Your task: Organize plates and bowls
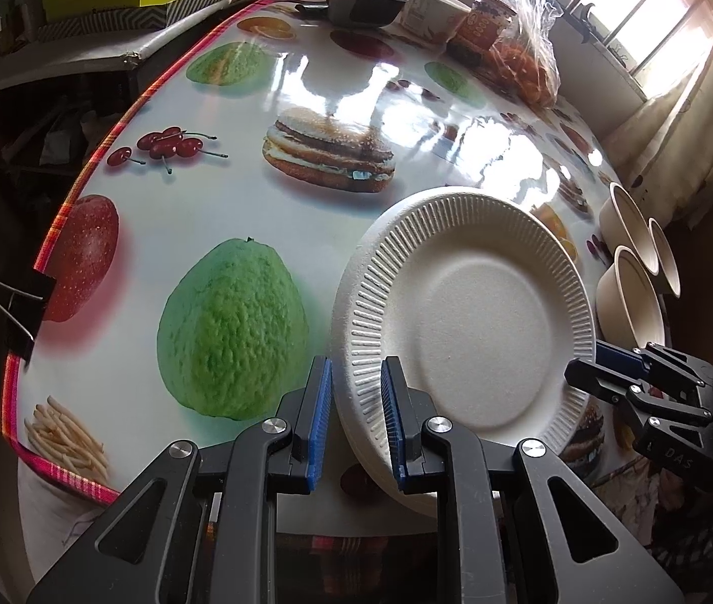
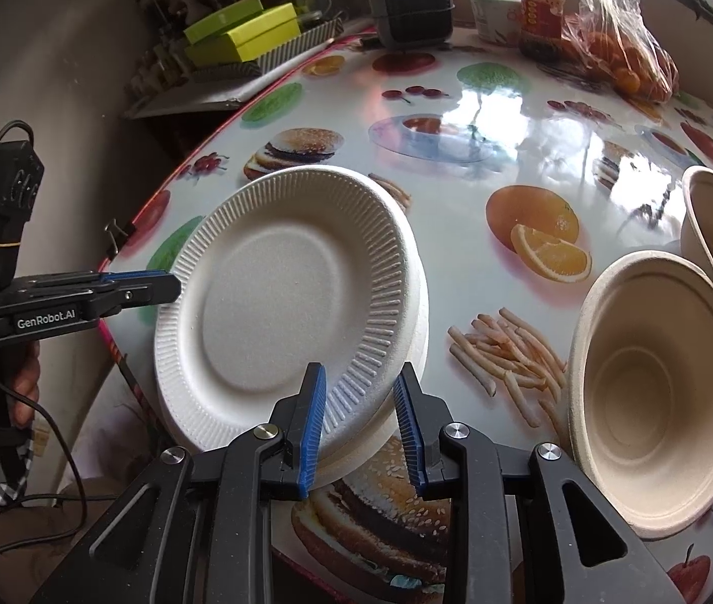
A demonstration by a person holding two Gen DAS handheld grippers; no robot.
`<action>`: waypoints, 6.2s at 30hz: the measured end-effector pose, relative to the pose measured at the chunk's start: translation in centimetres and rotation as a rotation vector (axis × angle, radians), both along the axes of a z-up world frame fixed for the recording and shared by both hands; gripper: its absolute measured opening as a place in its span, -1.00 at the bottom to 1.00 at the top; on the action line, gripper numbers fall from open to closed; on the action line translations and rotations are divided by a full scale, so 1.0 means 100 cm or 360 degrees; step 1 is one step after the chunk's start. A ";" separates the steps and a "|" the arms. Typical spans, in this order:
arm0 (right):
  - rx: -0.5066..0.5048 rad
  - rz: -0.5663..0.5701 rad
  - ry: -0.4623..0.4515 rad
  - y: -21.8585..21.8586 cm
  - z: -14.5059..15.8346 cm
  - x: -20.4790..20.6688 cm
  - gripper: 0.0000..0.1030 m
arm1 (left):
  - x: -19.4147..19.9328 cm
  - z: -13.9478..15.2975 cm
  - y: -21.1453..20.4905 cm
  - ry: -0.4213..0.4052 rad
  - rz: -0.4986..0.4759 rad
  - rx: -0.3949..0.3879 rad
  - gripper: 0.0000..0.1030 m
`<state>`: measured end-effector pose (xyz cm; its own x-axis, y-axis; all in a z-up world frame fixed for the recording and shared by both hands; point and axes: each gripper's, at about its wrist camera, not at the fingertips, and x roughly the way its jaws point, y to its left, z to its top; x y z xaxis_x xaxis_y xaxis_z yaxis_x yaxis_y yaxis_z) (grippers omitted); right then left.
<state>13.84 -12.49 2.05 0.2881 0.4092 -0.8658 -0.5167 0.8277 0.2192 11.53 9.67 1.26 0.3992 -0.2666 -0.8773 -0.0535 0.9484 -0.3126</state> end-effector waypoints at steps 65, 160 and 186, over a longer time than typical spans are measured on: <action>0.0048 -0.0088 0.0018 -0.006 -0.008 -0.004 0.05 | 0.002 -0.015 0.013 0.0064 0.0036 -0.0164 -0.34; 0.0094 -0.0489 -0.0251 -0.026 0.042 0.036 0.00 | 0.061 0.054 -0.030 -0.0232 -0.0122 0.0061 -0.10; 0.0057 -0.1021 -0.0391 -0.180 0.052 0.029 0.03 | 0.116 0.058 -0.184 -0.0213 -0.0510 -0.0009 -0.10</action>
<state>16.73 -30.50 7.30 0.6694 0.1193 -0.7333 0.0348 0.9809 0.1912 23.14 -8.74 7.07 0.4058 -0.4019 -0.8208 0.2884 0.9085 -0.3022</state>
